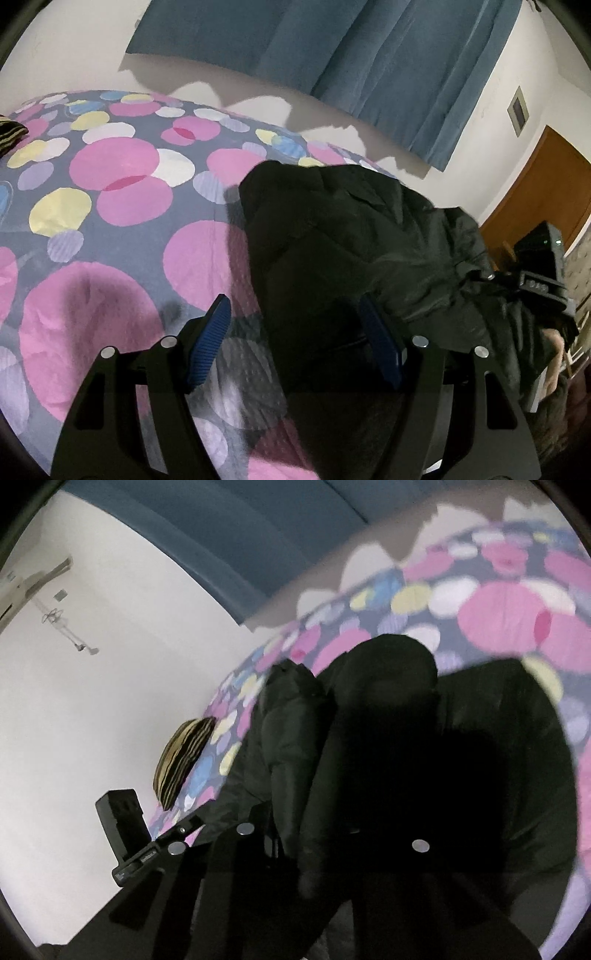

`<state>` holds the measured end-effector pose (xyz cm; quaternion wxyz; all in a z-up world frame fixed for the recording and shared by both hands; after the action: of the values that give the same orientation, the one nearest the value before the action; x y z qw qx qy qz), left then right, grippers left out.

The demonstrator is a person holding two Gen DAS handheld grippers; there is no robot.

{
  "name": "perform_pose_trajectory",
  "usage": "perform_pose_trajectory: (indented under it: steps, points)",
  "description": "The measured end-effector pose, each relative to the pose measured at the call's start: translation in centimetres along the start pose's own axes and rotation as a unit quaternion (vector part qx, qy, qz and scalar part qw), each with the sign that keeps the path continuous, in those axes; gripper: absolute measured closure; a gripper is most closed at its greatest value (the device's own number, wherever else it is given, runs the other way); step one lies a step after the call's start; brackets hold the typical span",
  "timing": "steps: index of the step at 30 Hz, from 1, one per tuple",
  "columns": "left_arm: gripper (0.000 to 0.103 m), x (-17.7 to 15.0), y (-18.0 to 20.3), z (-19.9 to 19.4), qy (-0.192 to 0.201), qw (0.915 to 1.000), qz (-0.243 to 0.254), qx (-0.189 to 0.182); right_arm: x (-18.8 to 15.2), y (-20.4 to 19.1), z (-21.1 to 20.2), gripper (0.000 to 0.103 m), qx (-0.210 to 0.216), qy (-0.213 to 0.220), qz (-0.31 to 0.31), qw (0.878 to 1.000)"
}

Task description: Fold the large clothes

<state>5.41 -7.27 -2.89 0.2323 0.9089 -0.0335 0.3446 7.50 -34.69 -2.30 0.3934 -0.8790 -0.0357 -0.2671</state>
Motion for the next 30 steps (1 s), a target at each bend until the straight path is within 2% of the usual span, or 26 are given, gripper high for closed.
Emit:
perform_pose_trajectory:
  steps: [6, 10, 17, 26, 30]
  points:
    - [0.032, 0.4, 1.8, -0.4, 0.004, 0.9996, 0.015, -0.023, 1.2, 2.8, -4.2, 0.09, -0.025, 0.029, 0.008, 0.999]
    - [0.032, 0.6, 4.2, 0.1, 0.001, 0.9984, 0.034, -0.046, 0.8, 6.6, -5.4, 0.09, -0.039, 0.025, 0.037, 0.998]
    - [0.031, -0.3, 8.2, 2.6, -0.025, 0.9948, 0.06, -0.079, -1.8, 13.6, -5.6, 0.09, -0.045, 0.004, 0.105, 0.993]
    - [0.031, -1.6, 10.1, 5.3, -0.057, 0.9926, 0.063, -0.087, -3.6, 15.6, -5.4, 0.09, -0.027, -0.005, 0.132, 0.991]
    - [0.026, -1.7, 10.2, 6.4, -0.072, 0.9924, 0.056, -0.082, -4.2, 16.4, -5.1, 0.089, -0.013, -0.007, 0.142, 0.99]
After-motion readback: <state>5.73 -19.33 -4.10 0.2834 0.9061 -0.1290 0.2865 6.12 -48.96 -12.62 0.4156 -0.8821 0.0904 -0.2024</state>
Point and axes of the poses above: each gripper's, at about its wrist camera, not at the fingertips, and z roughly the way its jaws point, y to its right, x to its top, the point moved 6 cm from there along z, roughly the way its jaws point, and after that the axes turned 5 degrees about -y, right-handed, at the moved point
